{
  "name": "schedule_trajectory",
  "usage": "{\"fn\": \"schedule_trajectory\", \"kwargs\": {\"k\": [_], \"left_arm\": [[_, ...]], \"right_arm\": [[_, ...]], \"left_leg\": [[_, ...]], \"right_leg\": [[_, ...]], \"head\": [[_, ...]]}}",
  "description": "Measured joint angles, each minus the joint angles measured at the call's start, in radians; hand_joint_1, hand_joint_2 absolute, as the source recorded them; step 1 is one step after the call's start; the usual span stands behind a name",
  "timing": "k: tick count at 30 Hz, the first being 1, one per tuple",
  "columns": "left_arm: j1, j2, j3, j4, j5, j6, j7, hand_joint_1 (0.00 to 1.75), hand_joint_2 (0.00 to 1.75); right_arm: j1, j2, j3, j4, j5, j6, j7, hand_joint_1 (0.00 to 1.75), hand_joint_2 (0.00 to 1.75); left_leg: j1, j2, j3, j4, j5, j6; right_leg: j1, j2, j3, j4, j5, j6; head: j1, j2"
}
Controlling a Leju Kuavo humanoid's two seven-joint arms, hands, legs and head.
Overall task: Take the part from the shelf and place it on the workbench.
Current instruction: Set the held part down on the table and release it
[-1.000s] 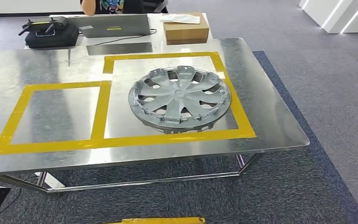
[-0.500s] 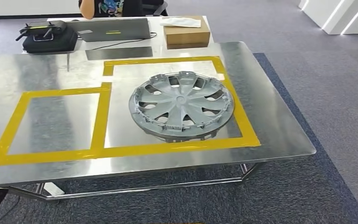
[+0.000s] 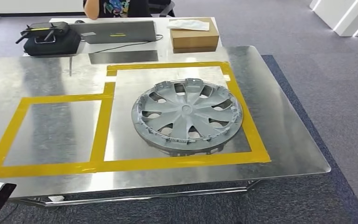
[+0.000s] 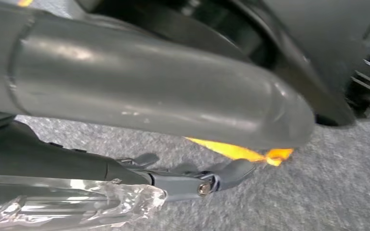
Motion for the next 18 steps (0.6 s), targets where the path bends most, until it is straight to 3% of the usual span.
{"fn": "schedule_trajectory", "kwargs": {"k": [3, 6, 7, 8, 9, 11, 12, 13, 15, 18], "left_arm": [[-0.014, 0.033, -0.004, 0.021, 0.0, -0.016, 0.018, 1.75, 1.75], [-0.032, 0.078, -0.003, 0.056, 0.014, -0.067, 0.051, 1.75, 1.75], [-0.038, 0.096, 0.0, 0.074, 0.022, -0.089, 0.063, 1.75, 1.75], [-0.045, 0.115, 0.003, 0.093, 0.031, -0.114, 0.074, 1.75, 1.75], [-0.052, 0.135, 0.009, 0.114, 0.04, -0.137, 0.083, 1.75, 1.75], [-0.07, 0.174, 0.023, 0.154, 0.056, -0.178, 0.096, 1.75, 1.75], [-0.079, 0.191, 0.03, 0.173, 0.061, -0.192, 0.099, 1.75, 1.75], [-0.086, 0.208, 0.037, 0.19, 0.065, -0.2, 0.1, 1.75, 1.75], [-0.095, 0.232, 0.047, 0.216, 0.071, -0.21, 0.103, 1.75, 1.75], [-0.107, 0.255, 0.055, 0.248, 0.082, -0.233, 0.107, 1.75, 1.75]], "right_arm": [[-0.001, 0.0, 0.0, 0.0, 0.0, 0.001, 0.0, 0.0, 0.0], [-0.005, 0.0, 0.0, 0.0, -0.005, 0.004, 0.001, 0.0, 0.0], [-0.006, 0.0, 0.0, 0.0, -0.007, 0.006, 0.001, 0.0, 0.0], [-0.007, 0.0, 0.0, 0.0, -0.008, 0.008, 0.001, 0.0, 0.0], [-0.007, 0.0, 0.0, 0.0, -0.008, 0.011, 0.001, 0.0, 0.0], [-0.008, 0.0, 0.002, -0.001, -0.008, 0.014, 0.001, 0.0, 0.0], [-0.01, 0.0, 0.003, -0.001, -0.009, 0.015, 0.001, 0.0, 0.0], [-0.011, 0.0, 0.004, -0.001, -0.009, 0.016, 0.001, 0.0, 0.0], [-0.012, 0.0, 0.005, -0.001, -0.01, 0.017, 0.001, 0.0, 0.0], [-0.013, 0.0, 0.007, -0.001, -0.01, 0.019, 0.001, 0.0, 0.0]], "left_leg": [[0.001, 0.003, -0.024, 0.06, 0.002, -0.017], [0.003, 0.004, -0.125, 0.216, -0.065, -0.03], [0.003, 0.004, -0.153, 0.247, -0.082, -0.033], [0.004, 0.004, -0.169, 0.251, -0.077, -0.034], [0.003, 0.004, -0.169, 0.224, -0.048, -0.033], [0.002, 0.004, -0.135, 0.109, 0.041, -0.024], [-0.001, 0.005, -0.119, 0.055, 0.063, -0.019], [-0.004, 0.006, -0.108, 0.019, 0.077, -0.013], [-0.007, 0.007, -0.106, -0.002, 0.08, -0.008], [-0.006, 0.006, -0.104, -0.009, 0.099, -0.014]], "right_leg": [[-0.006, 0.0, 0.026, -0.021, 0.004, -0.015], [-0.008, 0.001, 0.044, -0.032, -0.004, -0.025], [-0.007, 0.001, 0.047, -0.032, -0.008, -0.027], [-0.006, 0.002, 0.051, -0.032, -0.012, -0.028], [-0.005, 0.003, 0.057, -0.032, -0.016, -0.028], [-0.004, 0.004, 0.067, -0.032, -0.021, -0.026], [-0.002, 0.004, 0.07, -0.032, -0.023, -0.024], [-0.001, 0.004, 0.069, -0.032, -0.024, -0.021], [0.001, 0.004, 0.067, -0.032, -0.026, -0.014], [0.004, 0.003, 0.07, -0.035, -0.027, -0.029]], "head": [[-0.002, 0.0], [-0.004, 0.0], [-0.004, 0.0], [-0.004, 0.0], [-0.004, 0.0], [-0.003, 0.0], [-0.004, 0.0], [-0.004, 0.0], [-0.004, 0.0], [-0.003, 0.0]]}}
